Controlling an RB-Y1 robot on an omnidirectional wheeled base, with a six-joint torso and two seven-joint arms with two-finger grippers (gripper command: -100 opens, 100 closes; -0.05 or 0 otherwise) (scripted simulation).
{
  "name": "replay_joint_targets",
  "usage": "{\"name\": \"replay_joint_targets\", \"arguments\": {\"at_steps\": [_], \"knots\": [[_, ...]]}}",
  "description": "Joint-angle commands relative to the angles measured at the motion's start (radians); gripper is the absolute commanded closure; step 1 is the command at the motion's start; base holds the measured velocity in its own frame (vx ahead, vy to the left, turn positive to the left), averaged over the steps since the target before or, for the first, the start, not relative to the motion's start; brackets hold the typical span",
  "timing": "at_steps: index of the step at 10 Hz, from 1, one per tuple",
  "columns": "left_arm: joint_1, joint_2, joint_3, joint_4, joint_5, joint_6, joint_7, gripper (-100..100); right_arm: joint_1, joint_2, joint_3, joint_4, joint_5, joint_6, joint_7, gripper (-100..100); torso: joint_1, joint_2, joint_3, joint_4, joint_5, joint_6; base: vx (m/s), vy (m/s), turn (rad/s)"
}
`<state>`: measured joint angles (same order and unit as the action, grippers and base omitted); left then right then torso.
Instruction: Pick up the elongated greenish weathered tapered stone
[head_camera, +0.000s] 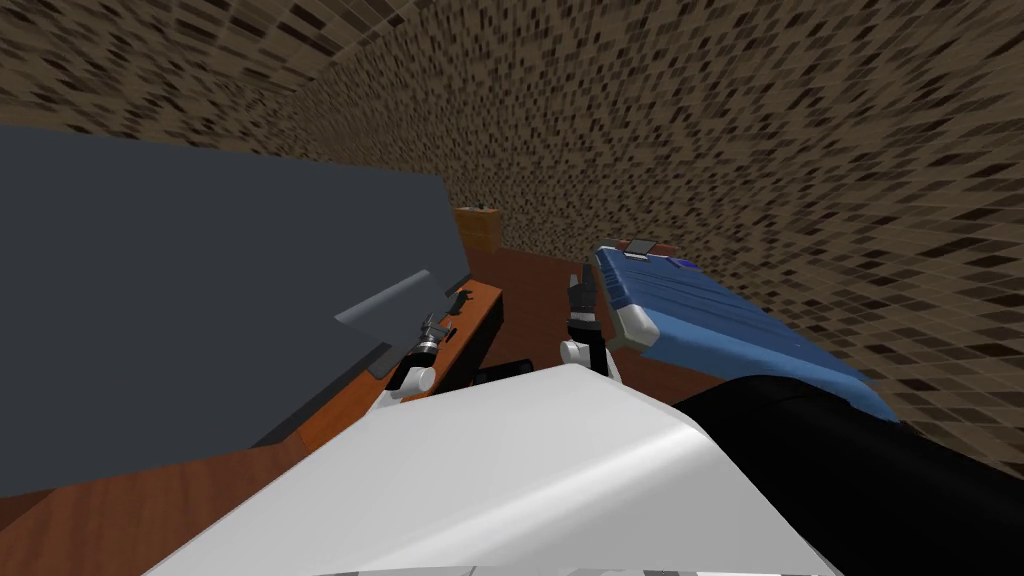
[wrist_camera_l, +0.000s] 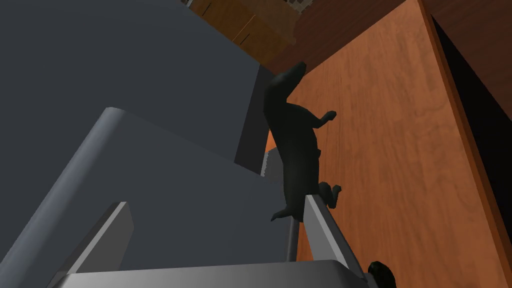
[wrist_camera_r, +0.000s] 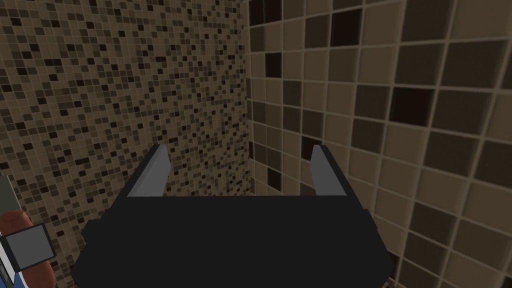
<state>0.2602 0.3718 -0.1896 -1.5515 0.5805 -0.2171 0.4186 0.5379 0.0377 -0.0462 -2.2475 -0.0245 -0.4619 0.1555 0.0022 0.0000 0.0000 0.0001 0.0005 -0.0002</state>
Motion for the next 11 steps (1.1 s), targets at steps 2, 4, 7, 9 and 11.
{"name": "replay_joint_targets", "arguments": {"at_steps": [2,4,7,9,11], "knots": [[-0.021,0.031,-0.020,0.059,0.073,0.051,0.035,-100,0.000,0.000,0.000,0.000,0.000,0.000,0.000,0,0.001,0.000,0.000,0.000,0.000,0.000,-0.020,0.047,-0.200],[-0.040,0.049,-0.030,0.120,0.117,0.086,0.056,-100,0.000,0.000,0.000,0.000,0.000,0.000,0.000,0,0.000,0.000,0.000,0.000,0.000,-0.001,-0.014,0.014,-0.065],[-0.058,0.066,-0.040,0.170,0.165,0.120,0.076,-100,0.000,0.000,0.000,0.000,0.000,0.000,0.000,0,0.001,0.000,0.000,0.000,0.000,-0.001,-0.019,0.033,-0.121],[-0.093,0.096,-0.058,0.240,0.240,0.178,0.115,-100,0.000,0.000,0.000,0.000,0.000,0.000,0.000,0,-0.001,0.000,0.000,0.000,0.000,0.000,-0.013,0.028,-0.237],[-0.110,0.109,-0.065,0.294,0.292,0.222,0.133,-100,0.000,0.000,0.000,0.000,0.000,0.000,0.000,0,0.001,0.000,0.000,0.000,0.000,-0.001,-0.018,0.035,-0.131]]}}
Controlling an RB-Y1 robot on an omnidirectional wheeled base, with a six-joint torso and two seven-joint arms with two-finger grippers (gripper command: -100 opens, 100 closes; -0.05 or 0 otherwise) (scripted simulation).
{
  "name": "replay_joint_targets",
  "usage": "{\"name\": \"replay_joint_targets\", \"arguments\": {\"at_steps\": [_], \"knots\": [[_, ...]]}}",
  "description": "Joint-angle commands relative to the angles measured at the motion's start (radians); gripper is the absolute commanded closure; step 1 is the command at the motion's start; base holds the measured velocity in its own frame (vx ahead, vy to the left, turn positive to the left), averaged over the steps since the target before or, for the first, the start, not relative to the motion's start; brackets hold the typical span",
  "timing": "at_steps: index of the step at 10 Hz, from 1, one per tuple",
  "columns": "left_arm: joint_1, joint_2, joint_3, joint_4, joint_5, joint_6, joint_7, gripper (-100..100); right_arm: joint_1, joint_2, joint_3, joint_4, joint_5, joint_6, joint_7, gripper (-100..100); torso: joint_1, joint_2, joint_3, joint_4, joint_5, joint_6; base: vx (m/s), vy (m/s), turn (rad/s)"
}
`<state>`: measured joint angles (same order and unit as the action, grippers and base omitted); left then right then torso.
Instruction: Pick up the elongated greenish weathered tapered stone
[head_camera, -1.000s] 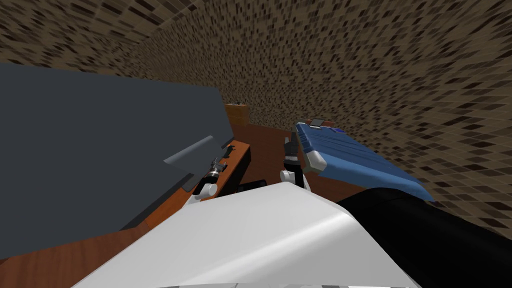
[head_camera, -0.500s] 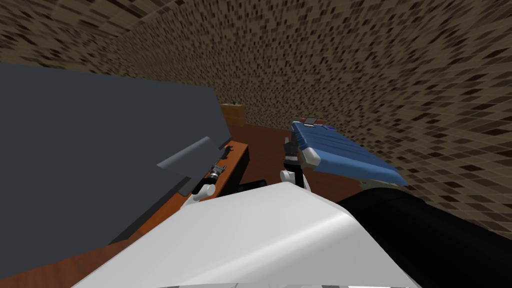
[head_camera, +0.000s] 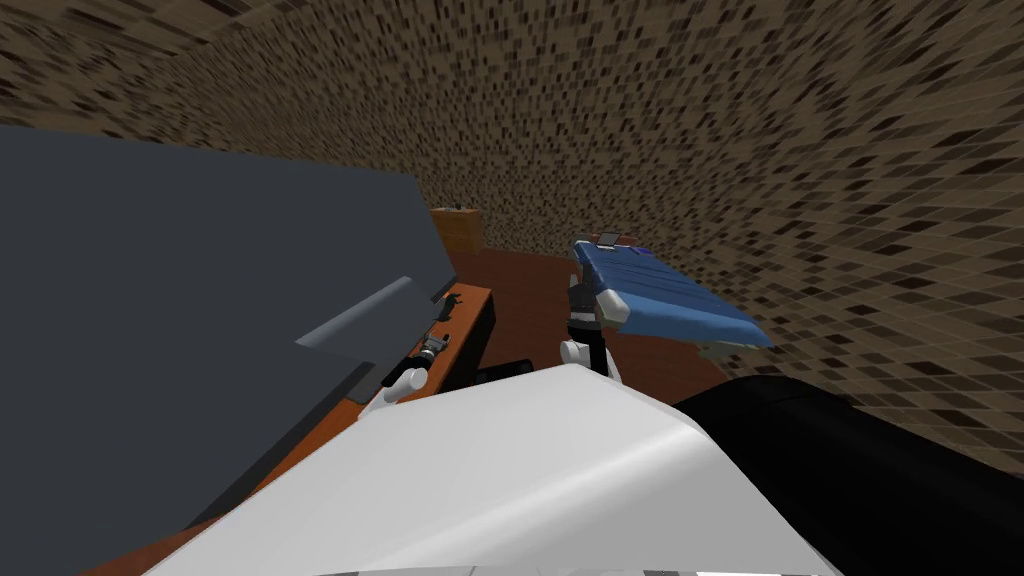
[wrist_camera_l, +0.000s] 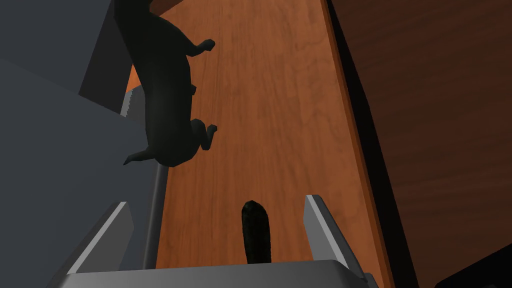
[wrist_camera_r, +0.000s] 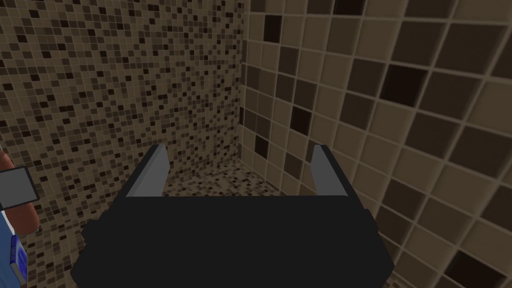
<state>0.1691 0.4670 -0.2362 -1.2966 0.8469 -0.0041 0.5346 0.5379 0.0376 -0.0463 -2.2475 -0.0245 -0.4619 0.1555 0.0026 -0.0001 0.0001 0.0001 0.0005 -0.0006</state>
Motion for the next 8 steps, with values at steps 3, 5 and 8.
{"name": "replay_joint_targets", "arguments": {"at_steps": [3,5,8], "knots": [[-0.036,0.025,-0.024,0.097,0.075,0.042,0.034,-100,0.000,0.000,0.000,0.000,0.000,0.000,0.000,0,0.000,0.000,0.000,0.000,0.000,0.000,-0.015,0.030,-0.121],[-0.052,0.036,-0.030,0.140,0.117,0.074,0.051,-100,0.000,0.000,0.000,0.000,0.000,0.000,0.000,0,0.000,0.000,0.000,0.000,0.000,0.000,-0.012,0.034,-0.120],[-0.082,0.051,-0.037,0.219,0.197,0.135,0.081,-100,0.000,0.000,0.000,0.000,0.000,0.000,0.000,0,0.001,-0.001,0.000,0.000,0.000,0.000,-0.011,0.044,-0.187]]}}
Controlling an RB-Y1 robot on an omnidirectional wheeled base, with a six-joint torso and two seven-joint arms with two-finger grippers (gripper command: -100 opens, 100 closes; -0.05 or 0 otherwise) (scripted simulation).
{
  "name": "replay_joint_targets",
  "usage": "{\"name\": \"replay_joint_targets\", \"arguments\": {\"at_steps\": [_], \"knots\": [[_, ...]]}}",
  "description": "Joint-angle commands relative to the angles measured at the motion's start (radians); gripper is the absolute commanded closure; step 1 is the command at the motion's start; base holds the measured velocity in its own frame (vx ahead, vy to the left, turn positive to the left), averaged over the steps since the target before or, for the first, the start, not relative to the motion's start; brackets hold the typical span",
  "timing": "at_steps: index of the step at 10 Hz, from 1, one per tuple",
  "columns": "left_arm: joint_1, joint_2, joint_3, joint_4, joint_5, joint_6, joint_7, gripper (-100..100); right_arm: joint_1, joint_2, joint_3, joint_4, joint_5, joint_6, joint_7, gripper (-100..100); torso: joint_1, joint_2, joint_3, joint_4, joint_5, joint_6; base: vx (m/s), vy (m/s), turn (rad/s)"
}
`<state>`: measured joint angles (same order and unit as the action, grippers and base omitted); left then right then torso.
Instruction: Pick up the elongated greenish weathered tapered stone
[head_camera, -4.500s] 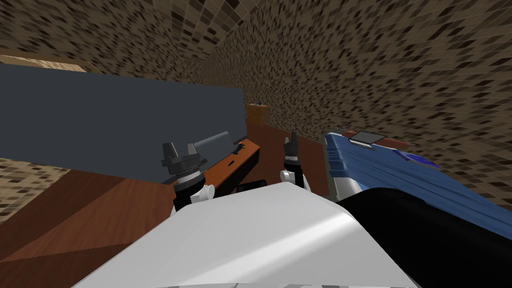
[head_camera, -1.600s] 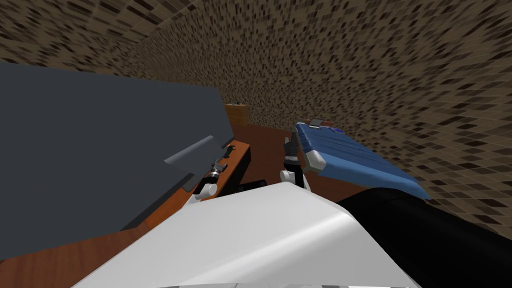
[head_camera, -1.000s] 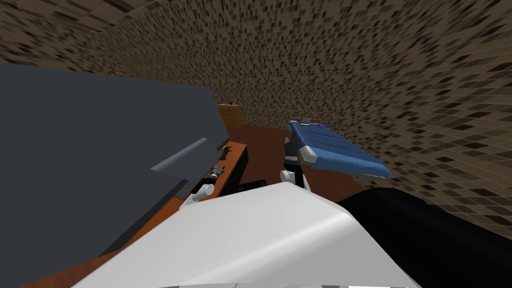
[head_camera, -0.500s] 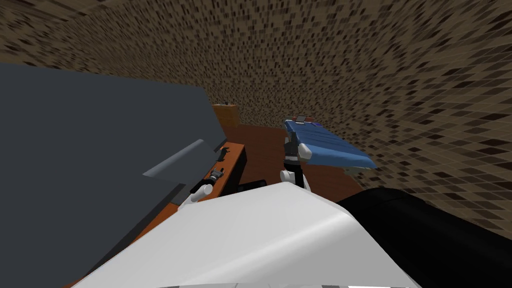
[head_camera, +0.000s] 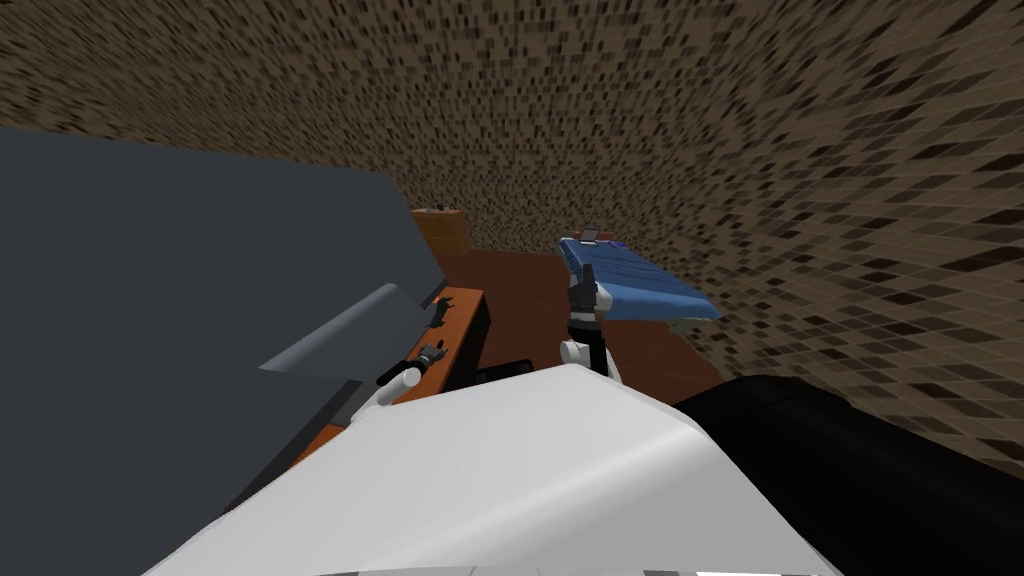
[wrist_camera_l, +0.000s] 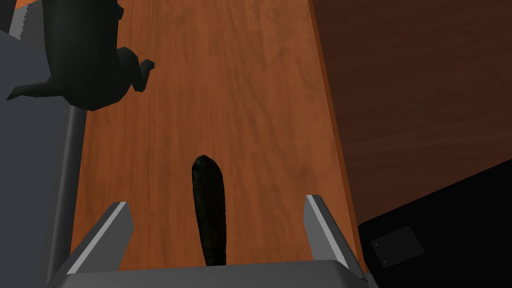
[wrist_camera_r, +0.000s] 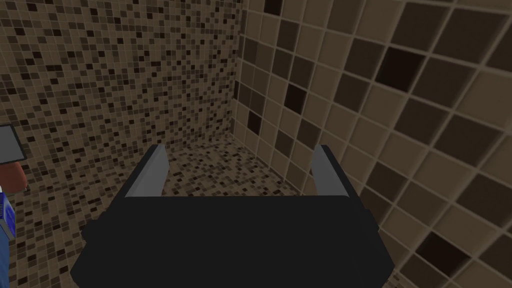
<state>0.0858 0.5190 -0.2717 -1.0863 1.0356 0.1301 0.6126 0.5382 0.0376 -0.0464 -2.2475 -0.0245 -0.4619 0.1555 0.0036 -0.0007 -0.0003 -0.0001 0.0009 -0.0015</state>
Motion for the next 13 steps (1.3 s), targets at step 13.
{"name": "replay_joint_targets", "arguments": {"at_steps": [13], "knots": [[-0.102,0.037,0.007,0.278,0.281,0.215,0.087,-100,0.000,0.000,0.000,0.000,0.000,0.000,0.000,0,-0.001,-0.001,0.000,0.000,0.000,0.001,-0.010,0.038,-0.143]]}}
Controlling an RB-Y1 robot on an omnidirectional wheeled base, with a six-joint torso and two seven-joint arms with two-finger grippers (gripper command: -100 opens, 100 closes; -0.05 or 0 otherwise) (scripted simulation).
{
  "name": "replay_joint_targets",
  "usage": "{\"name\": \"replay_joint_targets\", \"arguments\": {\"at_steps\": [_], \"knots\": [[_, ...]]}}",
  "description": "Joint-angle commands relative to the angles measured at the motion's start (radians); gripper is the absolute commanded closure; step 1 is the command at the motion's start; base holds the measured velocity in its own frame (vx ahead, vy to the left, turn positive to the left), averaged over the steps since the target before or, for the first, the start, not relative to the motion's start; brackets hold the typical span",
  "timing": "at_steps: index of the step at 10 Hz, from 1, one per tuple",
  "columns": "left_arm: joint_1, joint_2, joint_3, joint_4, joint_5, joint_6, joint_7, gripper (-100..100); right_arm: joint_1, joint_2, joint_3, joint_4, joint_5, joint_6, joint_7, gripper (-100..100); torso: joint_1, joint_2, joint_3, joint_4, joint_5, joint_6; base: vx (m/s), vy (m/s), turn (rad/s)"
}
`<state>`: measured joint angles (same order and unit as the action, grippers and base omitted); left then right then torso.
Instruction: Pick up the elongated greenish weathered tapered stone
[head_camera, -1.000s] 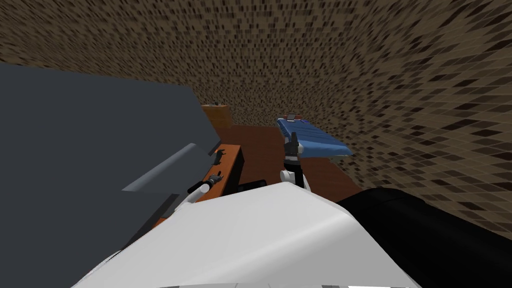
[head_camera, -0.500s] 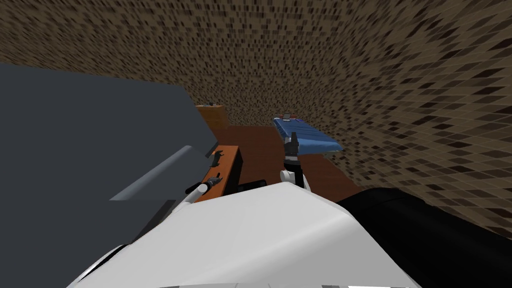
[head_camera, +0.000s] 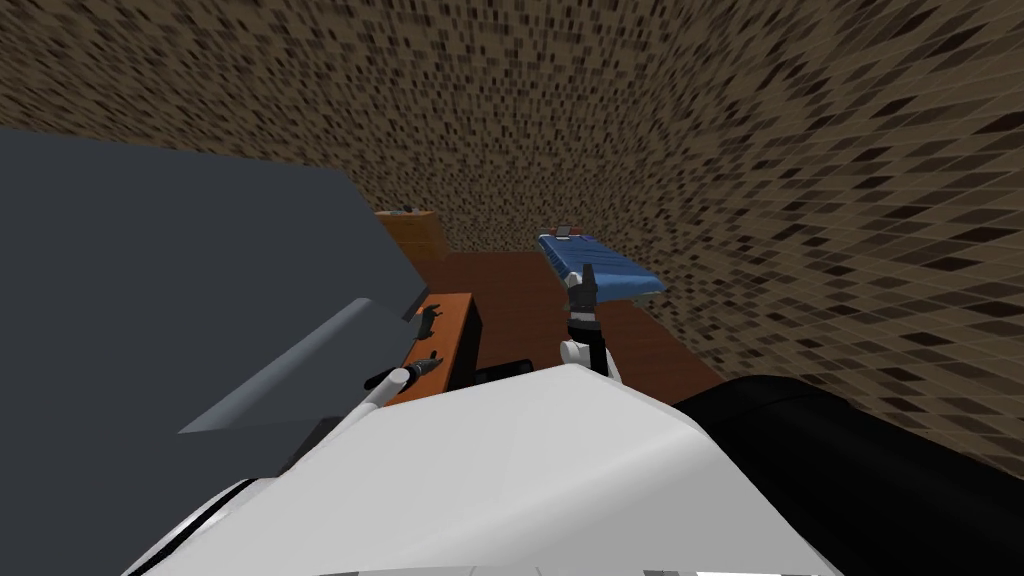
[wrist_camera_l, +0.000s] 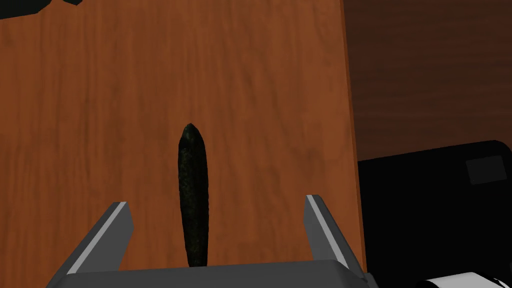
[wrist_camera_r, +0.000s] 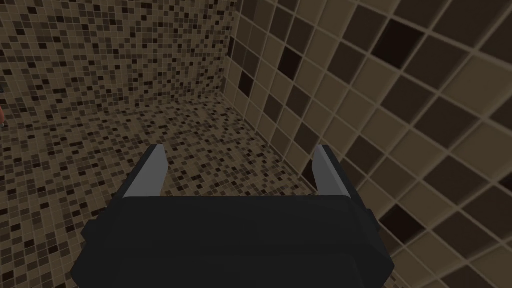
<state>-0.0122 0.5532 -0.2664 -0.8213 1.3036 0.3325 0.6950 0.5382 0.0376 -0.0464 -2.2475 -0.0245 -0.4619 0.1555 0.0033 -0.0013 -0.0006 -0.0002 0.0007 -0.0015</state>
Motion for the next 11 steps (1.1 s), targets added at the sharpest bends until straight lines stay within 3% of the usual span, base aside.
{"name": "replay_joint_targets", "arguments": {"at_steps": [1,3,4,5,7,9,10,11], "knots": [[-0.012,0.011,0.005,0.035,0.036,0.032,0.010,-100,0.000,0.000,0.000,0.000,0.000,0.000,0.000,0,0.000,0.000,0.000,0.000,0.000,0.000,-0.016,0.049,-0.130],[-0.009,0.015,0.006,0.031,0.034,0.033,0.015,-100,0.000,0.000,0.000,0.000,0.000,0.000,0.000,0,0.000,0.000,0.000,0.000,0.000,0.000,-0.007,0.031,-0.069],[-0.010,0.016,0.006,0.032,0.035,0.035,0.016,0,0.000,0.000,0.000,0.000,0.000,0.000,0.000,0,-0.001,0.000,0.000,0.000,0.000,0.000,0.000,0.000,0.000],[-0.009,-0.019,0.015,0.047,0.014,0.016,0.005,-100,0.000,0.000,0.000,0.000,0.000,0.000,0.000,0,-0.002,-0.001,0.000,0.000,0.000,0.000,0.030,0.034,0.010],[-0.008,-0.053,0.024,0.061,-0.006,-0.003,-0.007,-100,0.000,0.000,0.000,0.000,0.000,0.000,0.000,0,-0.001,-0.003,-0.002,-0.001,0.000,0.000,0.014,0.025,-0.010],[-0.003,-0.048,0.020,0.049,-0.018,-0.002,0.015,-100,0.000,0.000,0.000,0.000,0.000,0.000,0.000,0,-0.003,-0.001,-0.001,0.000,-0.001,0.000,0.000,0.000,0.000],[-0.004,-0.049,0.021,0.050,-0.017,-0.003,0.011,100,0.000,0.000,0.000,0.000,0.000,0.000,0.000,0,-0.003,-0.001,-0.001,0.000,-0.001,0.000,0.000,0.000,0.000],[-0.004,-0.048,0.021,0.050,-0.017,-0.003,0.012,100,0.000,0.000,0.000,0.000,0.000,0.000,0.000,0,-0.003,-0.001,-0.001,0.000,-0.001,0.000,0.000,0.000,0.000]]}}
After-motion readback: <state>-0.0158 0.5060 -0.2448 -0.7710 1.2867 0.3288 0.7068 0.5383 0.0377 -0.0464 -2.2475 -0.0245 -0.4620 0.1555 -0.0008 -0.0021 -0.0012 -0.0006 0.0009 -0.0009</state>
